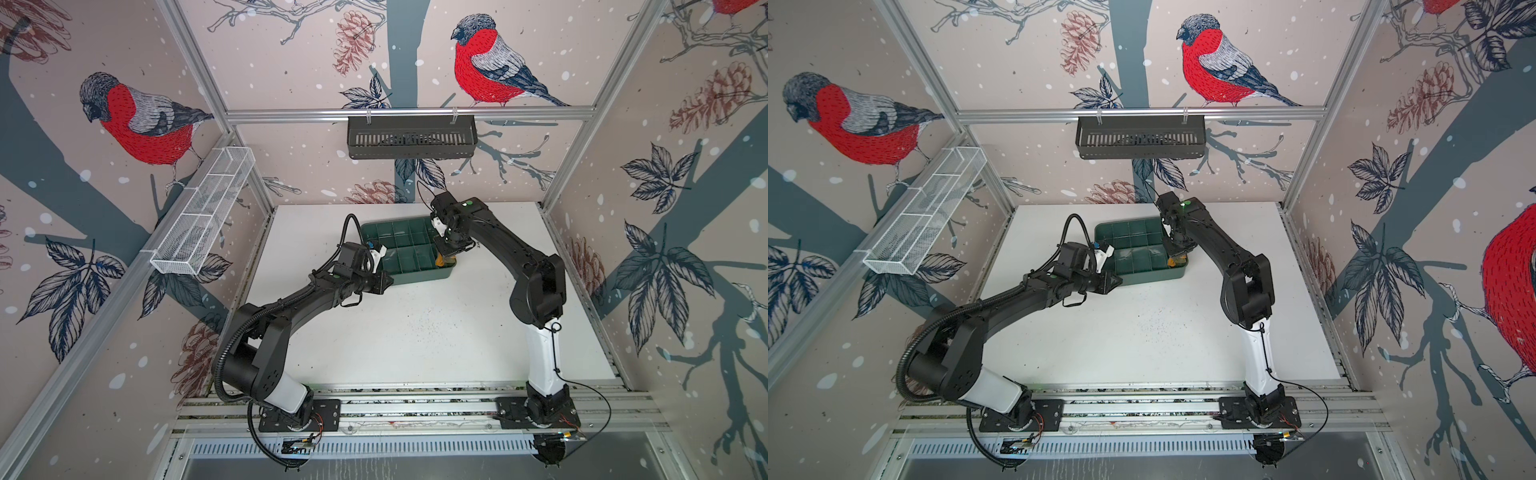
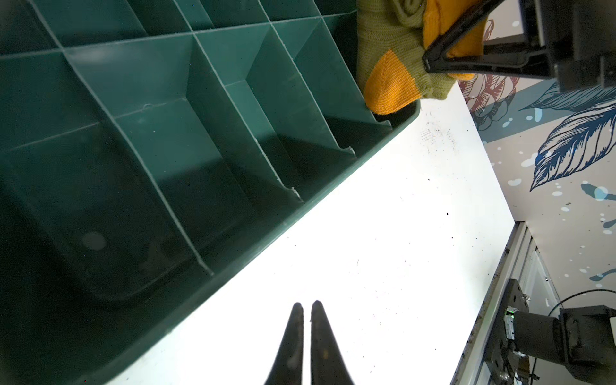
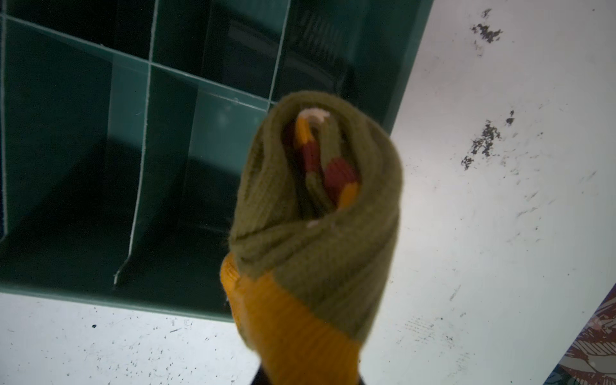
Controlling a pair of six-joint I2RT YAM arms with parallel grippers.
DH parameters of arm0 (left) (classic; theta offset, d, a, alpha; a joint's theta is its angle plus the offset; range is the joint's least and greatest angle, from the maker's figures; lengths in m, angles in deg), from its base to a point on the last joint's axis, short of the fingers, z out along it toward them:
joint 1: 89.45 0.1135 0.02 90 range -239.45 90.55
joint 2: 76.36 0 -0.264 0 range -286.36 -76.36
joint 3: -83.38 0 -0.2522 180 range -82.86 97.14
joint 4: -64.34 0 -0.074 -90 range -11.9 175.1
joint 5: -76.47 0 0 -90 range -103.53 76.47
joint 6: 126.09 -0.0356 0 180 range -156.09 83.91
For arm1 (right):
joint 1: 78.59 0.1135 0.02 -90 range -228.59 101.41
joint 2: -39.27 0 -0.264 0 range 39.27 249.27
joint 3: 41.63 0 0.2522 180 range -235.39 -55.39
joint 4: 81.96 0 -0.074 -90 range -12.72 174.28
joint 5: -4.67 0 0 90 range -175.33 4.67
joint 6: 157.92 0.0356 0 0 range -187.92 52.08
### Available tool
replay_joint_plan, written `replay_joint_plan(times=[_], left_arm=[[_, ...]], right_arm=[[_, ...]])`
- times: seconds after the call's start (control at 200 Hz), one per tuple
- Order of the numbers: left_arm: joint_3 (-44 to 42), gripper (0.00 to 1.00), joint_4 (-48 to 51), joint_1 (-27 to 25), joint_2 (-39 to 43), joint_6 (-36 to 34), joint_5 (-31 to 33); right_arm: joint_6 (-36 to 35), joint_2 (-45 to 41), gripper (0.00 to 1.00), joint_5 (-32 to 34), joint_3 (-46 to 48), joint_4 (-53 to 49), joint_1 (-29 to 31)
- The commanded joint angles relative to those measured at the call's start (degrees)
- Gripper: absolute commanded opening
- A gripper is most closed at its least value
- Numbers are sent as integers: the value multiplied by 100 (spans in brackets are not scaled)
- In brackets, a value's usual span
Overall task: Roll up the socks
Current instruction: 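Carry the roll with the right gripper into the tray's nearest corner compartment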
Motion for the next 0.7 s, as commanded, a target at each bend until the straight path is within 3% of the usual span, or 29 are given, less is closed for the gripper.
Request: replay_joint_plan(times=[0.0, 0.465, 0.695], left_arm=[[-26, 10, -162, 34, -42, -66, -149], [-49, 10, -250, 80, -138, -73, -274], [-51, 9, -285, 90, -204, -78, -309]], right_arm=[[-41, 153, 0, -8, -69, -238, 1], [-51, 729, 0, 76, -366, -357, -16], [214, 1136, 0, 468, -720, -430, -69]])
